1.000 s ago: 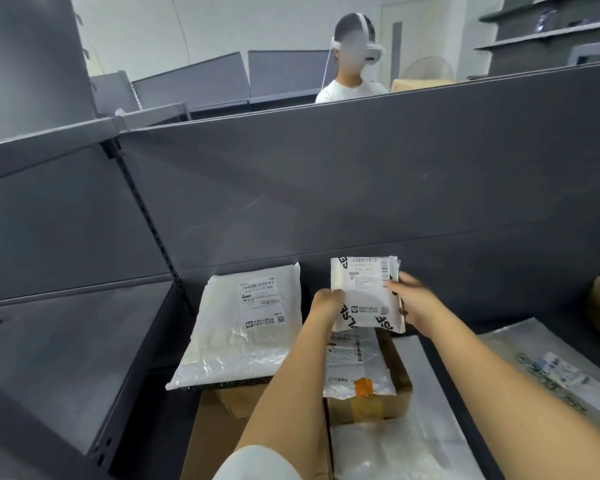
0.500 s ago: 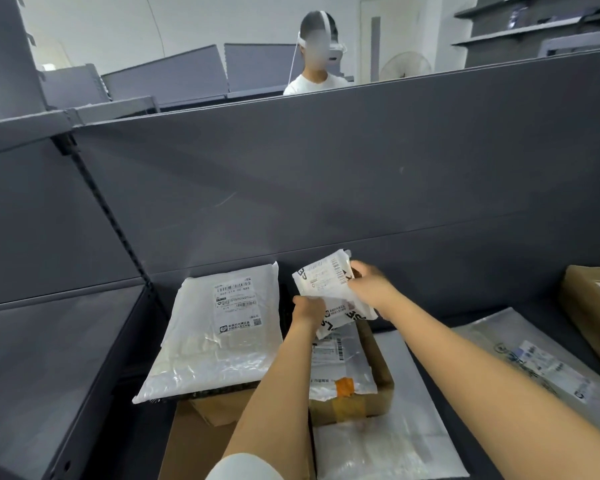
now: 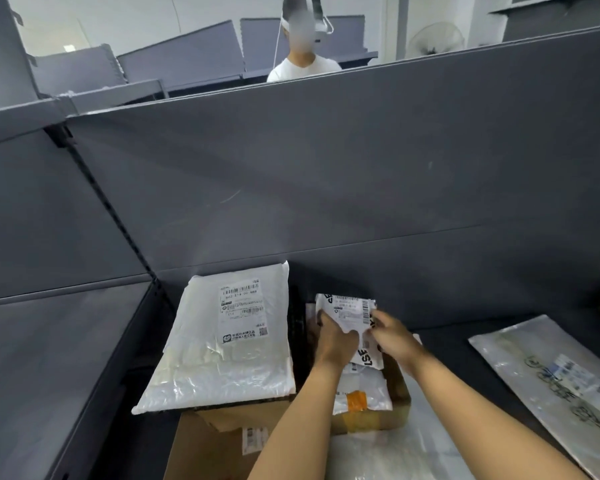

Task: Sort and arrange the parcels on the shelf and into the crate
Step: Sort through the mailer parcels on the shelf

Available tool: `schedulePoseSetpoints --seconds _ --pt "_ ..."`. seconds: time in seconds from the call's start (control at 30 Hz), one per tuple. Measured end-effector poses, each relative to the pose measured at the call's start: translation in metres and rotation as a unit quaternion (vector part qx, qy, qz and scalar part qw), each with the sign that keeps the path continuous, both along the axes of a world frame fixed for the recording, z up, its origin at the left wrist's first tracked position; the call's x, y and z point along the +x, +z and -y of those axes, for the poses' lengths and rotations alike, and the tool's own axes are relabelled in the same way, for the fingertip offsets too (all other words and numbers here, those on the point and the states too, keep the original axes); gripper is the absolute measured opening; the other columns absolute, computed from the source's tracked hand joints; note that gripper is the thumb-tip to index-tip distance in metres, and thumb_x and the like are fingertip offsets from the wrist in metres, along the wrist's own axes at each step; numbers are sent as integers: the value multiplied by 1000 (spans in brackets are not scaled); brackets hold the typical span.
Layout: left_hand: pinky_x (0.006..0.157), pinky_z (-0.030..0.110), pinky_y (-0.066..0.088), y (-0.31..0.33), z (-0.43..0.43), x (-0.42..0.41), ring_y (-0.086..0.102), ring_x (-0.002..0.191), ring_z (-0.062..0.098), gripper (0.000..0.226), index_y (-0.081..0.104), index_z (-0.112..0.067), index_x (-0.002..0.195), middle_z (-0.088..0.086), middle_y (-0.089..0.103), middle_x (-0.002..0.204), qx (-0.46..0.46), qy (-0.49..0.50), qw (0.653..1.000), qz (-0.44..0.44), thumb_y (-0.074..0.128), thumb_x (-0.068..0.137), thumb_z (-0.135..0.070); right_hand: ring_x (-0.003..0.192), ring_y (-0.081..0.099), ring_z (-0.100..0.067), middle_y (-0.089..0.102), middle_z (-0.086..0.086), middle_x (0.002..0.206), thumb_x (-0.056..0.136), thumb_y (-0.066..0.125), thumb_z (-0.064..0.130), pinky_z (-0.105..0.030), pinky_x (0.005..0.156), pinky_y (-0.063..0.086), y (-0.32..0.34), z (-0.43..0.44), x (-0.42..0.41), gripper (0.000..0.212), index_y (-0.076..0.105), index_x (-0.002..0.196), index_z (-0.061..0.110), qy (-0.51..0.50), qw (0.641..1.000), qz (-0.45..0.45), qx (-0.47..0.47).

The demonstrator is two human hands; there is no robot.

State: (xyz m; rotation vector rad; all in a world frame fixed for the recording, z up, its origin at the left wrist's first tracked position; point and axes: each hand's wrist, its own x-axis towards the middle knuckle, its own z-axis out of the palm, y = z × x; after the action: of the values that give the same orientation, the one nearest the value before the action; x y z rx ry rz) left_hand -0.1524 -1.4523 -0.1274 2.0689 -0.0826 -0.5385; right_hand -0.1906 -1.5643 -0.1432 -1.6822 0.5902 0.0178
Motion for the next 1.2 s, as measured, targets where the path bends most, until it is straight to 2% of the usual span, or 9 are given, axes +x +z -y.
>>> schedulePoseSetpoints --seconds 0.07,0.17,0.27,0.43,0.53,0.73,0.83,0.9,1.2 --pt "115 42 31 -11 -2 1 28 141 30 80 12 -10 150 11 22 155 30 4 999 42 60 87 -17 79 55 4 59 14 95 88 49 -5 -6 50 45 -7 -3 8 52 48 134 18 9 1000 -3 7" --pt "119 41 10 -22 -2 3 -2 148 30 91 7 -14 152 11 -4 159 154 -9 984 88 62 86 -42 86 60 -6 62 -3 111 88 49 -3 -20 65 54 -15 -4 15 51 48 136 16 11 1000 -18 -12" --pt "119 45 5 -34 -1 3 -16 147 31 97 -5 -20 153 11 -19 159 203 -62 975 61 57 86 -53 98 53 -9 56 -1 128 89 49 -1 -14 66 43 -25 -3 14 53 45 139 18 32 998 -19 -45" --pt "119 46 3 -50 -1 -1 -12 147 34 98 -11 -21 152 15 -15 160 232 -101 965 69 52 87 -56 120 35 -1 33 16 137 95 46 4 0 71 42 -32 4 6 60 27 148 25 89 993 -1 -71" --pt "119 46 1 -51 -1 -4 -18 146 33 99 -11 -20 152 14 -19 159 246 -102 960 89 50 86 -60 137 30 -10 29 3 153 97 47 11 -22 105 35 -30 8 2 58 25 149 24 68 994 9 -85" --pt "117 41 -11 -35 -2 -6 -25 145 29 97 -12 -9 151 13 -24 158 247 -136 939 197 42 90 -60 97 52 18 46 2 137 97 48 13 6 72 36 -25 17 -12 46 39 141 19 20 996 41 -75" --pt "118 41 -9 -27 3 -11 -26 144 28 91 -11 -9 152 11 -25 158 239 -178 929 221 40 93 -56 133 40 -10 32 -4 151 98 47 22 -21 102 32 -22 19 -21 52 30 147 15 -31 995 13 -99" --pt "119 42 -9 -22 8 -15 -26 144 29 88 -10 -8 152 12 -24 158 244 -202 920 233 38 94 -55 141 30 -22 26 -6 156 98 46 24 -31 109 27 -21 20 -26 57 25 150 15 -46 992 0 -115" --pt "118 43 -13 -30 22 -39 -21 146 31 83 -6 -7 152 16 -18 159 253 -275 888 268 34 95 -51 142 26 -24 26 -9 156 97 45 19 -34 114 26 -37 30 -72 56 25 149 10 -112 980 -43 -161"
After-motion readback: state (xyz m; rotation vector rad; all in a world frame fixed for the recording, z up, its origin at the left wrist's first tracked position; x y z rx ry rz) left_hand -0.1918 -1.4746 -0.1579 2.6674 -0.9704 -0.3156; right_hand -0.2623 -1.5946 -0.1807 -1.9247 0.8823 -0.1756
